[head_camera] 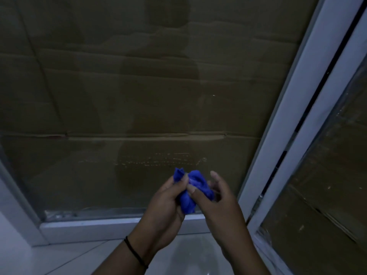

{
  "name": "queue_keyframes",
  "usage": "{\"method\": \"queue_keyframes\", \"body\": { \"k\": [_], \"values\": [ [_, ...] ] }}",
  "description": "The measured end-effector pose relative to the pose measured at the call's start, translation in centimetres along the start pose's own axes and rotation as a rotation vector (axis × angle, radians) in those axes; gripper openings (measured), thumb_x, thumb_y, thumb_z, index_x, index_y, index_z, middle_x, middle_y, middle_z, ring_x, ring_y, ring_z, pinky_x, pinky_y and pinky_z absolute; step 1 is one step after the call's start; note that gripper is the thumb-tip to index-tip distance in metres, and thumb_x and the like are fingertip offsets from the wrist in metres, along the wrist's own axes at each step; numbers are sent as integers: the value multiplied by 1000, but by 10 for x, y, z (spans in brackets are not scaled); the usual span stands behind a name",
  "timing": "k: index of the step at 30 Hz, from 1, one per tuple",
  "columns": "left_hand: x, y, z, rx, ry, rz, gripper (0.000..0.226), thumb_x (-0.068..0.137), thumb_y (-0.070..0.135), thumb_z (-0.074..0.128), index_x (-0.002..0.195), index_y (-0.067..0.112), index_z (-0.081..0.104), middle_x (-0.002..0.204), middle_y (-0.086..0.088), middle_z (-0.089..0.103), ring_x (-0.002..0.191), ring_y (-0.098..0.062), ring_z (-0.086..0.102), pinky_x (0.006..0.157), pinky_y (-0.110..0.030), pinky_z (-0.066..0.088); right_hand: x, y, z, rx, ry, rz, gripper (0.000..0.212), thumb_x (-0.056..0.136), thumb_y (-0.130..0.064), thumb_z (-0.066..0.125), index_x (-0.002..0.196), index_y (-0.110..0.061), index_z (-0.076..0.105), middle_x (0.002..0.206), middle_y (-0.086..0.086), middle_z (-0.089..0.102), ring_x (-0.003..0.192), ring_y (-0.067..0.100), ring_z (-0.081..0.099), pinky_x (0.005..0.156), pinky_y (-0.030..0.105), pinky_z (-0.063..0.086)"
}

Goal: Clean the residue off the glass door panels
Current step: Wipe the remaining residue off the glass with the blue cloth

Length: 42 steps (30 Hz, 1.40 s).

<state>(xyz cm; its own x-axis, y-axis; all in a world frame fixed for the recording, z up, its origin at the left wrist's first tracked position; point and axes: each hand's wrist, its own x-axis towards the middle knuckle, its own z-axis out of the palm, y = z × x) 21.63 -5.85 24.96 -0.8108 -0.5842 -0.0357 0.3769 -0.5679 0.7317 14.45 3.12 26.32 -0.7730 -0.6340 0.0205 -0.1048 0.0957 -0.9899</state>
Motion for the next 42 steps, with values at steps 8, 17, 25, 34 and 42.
{"method": "queue_keyframes", "body": {
  "k": [8,17,25,34,42],
  "values": [
    [5,-3,-12,-34,64,-186,34,93,21,45,115,0,61,103,-20,70,85,-30,70,62,-34,58,3,15,8,11,-126,-8,23,80,-19,72,91,-37,64,82,-14,70,72,5,67,61,21,55],
    [9,29,-64,645,225,14,47,76,39,64,122,36,54,125,16,57,112,3,52,91,-23,41,70,50,1,-23,534,-161,25,84,-19,68,103,-26,53,100,1,63,83,18,62,68,32,53],
    [4,55,-136,893,512,258,18,93,18,59,105,29,64,101,19,63,86,11,58,73,-13,41,131,70,19,-385,631,-245,37,91,-19,59,127,-12,53,112,4,46,96,18,50,74,11,37],
    [-2,76,-191,956,635,309,23,91,16,61,88,39,65,96,19,66,91,6,57,79,-28,41,132,98,65,-386,585,-227,36,93,-32,49,126,-19,55,128,8,46,111,10,43,84,12,28],
    [-10,92,-215,932,656,327,19,91,13,60,90,32,67,95,14,66,92,1,58,81,-31,40,129,105,115,-96,581,-357,21,90,-7,60,110,0,56,95,-10,46,83,-20,50,65,-3,38]
  ]
}}
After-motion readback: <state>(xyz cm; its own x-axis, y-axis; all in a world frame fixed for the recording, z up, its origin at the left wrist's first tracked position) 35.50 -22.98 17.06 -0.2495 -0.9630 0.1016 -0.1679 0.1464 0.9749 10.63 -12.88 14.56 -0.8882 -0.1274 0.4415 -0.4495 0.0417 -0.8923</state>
